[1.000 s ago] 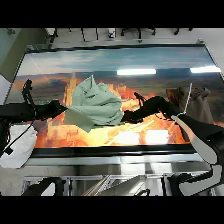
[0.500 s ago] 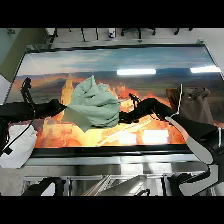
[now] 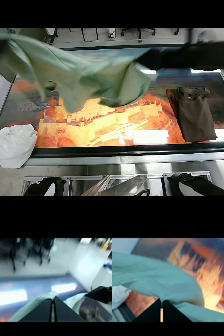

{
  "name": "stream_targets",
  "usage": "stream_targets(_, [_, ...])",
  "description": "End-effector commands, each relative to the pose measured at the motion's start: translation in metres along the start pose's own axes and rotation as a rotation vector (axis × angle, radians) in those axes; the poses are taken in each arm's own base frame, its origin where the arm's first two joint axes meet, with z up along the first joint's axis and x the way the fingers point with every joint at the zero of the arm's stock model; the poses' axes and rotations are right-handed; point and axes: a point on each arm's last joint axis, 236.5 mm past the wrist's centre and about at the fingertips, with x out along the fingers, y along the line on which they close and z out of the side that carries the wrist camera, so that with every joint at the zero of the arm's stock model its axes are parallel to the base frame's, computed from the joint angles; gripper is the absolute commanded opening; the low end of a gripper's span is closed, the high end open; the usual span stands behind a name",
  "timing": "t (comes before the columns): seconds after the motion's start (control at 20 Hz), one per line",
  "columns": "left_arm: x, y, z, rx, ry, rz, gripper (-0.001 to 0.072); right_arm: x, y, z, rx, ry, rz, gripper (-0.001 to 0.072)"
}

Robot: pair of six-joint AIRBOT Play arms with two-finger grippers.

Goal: Fold the shirts.

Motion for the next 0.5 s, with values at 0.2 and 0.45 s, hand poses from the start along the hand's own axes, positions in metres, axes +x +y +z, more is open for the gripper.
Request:
stream_targets(0.2, [-0.081,-0.096,0.121,0.205,-0.291,-0.086,0.0012,-0.174,0.106,0.100,-0.449,-0.366,-0.228,0.0017])
stream_targets(0.45, [0.033,0.027,0.035,-0.026,0.036,0.018,0.0012,-0.085,0.013,0.083,-0.300,-0.195,-0.241,0.0017])
